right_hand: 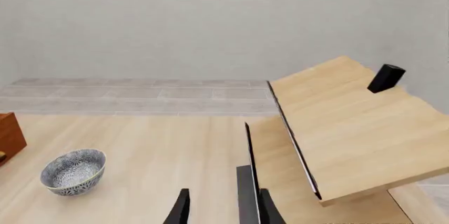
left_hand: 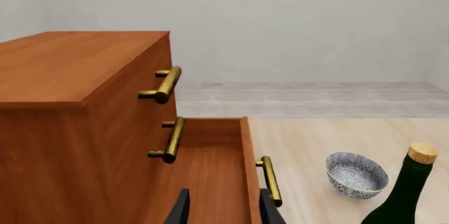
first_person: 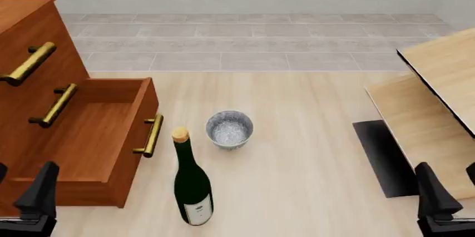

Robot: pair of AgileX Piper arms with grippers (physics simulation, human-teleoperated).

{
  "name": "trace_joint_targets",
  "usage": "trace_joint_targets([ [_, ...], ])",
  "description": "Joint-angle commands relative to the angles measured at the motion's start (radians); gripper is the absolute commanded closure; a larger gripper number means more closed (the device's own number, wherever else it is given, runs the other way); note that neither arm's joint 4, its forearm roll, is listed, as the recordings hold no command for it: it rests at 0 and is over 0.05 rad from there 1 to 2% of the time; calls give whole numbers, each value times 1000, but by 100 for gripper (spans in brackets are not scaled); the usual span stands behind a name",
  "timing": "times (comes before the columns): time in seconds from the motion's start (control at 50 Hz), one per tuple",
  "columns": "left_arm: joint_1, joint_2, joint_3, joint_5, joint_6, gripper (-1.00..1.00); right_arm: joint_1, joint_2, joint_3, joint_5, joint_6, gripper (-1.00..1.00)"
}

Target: Put the bowl on top of the cabinet.

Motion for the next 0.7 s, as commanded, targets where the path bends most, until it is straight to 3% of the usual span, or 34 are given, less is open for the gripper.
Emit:
trace_joint_targets([
  [0.02,-16,39,-14,-37,2,-100,-5,-6,-4,3,15,-100],
  [0.24,-20,38,-39,-11,7,-100,-4,-7,-5,-1,23,-100],
  [0.4,-45,201,-118,-85,-9,-100,-5,-7,-8,2,30,-100],
  [0.52,-17,323,-158,-143,26,-100,-8,-7,-5,-2,33,-100],
  [0.7,-95,371,-241,-103,49,-100,-7,-7,-7,-1,34,-100],
])
